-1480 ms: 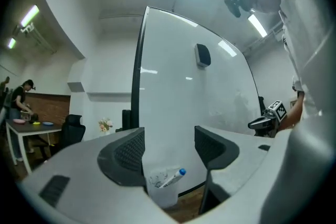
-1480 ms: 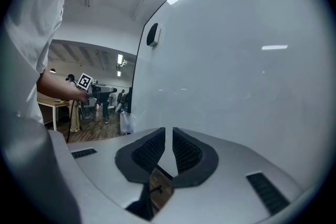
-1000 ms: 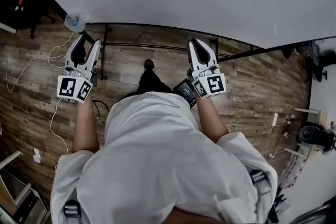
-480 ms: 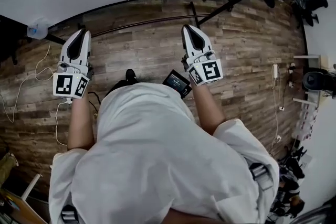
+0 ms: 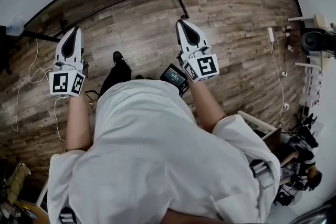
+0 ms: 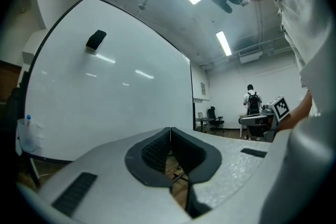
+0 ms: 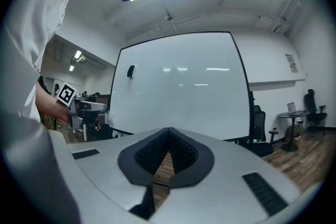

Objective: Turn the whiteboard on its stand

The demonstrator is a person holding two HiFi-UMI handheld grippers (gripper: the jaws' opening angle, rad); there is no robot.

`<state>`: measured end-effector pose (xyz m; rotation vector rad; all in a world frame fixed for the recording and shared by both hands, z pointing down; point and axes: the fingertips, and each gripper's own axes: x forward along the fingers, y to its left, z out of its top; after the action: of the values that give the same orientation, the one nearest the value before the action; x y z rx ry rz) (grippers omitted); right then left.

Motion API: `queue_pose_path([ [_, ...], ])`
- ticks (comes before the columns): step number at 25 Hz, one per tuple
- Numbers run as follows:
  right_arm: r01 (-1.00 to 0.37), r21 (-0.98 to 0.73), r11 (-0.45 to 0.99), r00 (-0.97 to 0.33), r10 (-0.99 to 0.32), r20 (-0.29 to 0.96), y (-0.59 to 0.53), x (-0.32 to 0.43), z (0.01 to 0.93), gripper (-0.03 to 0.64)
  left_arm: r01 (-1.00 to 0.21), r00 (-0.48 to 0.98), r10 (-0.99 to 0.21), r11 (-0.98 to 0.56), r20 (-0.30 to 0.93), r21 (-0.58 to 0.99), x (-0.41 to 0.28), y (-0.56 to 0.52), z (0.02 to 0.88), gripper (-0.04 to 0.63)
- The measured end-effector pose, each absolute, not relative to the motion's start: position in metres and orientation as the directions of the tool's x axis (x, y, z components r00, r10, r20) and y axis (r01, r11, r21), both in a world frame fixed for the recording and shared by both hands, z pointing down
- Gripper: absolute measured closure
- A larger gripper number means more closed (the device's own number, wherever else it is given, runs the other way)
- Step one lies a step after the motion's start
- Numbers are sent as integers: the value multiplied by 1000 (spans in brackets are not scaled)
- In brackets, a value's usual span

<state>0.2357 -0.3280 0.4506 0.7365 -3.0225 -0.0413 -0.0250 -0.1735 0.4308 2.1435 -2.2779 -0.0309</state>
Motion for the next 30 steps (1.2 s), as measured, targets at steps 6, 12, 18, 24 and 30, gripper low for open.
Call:
queue_pose_path([
  [6, -509, 2, 861, -861, -509, 9, -299, 288, 451, 618, -998, -59, -998, 58, 35, -11, 23, -141, 431, 588],
  [12, -511, -11, 860, -860, -511, 3, -266, 306, 448, 618, -999, -46, -998, 46, 51, -8, 42, -117, 429, 586],
  [18, -548, -9, 837, -837, -548, 6, -226, 312, 446, 620, -999, -29, -999, 29, 15, 30, 43, -90, 423, 586],
  [24, -576, 24, 817, -817, -577, 14, -163, 304, 439, 618, -999, -16, -1000, 16, 11, 35, 35, -31, 434, 586],
  [30, -583, 39, 812, -812, -584, 25, -65, 281, 435, 620, -998, -4, -1000, 5, 9, 70, 13, 73, 449, 586],
])
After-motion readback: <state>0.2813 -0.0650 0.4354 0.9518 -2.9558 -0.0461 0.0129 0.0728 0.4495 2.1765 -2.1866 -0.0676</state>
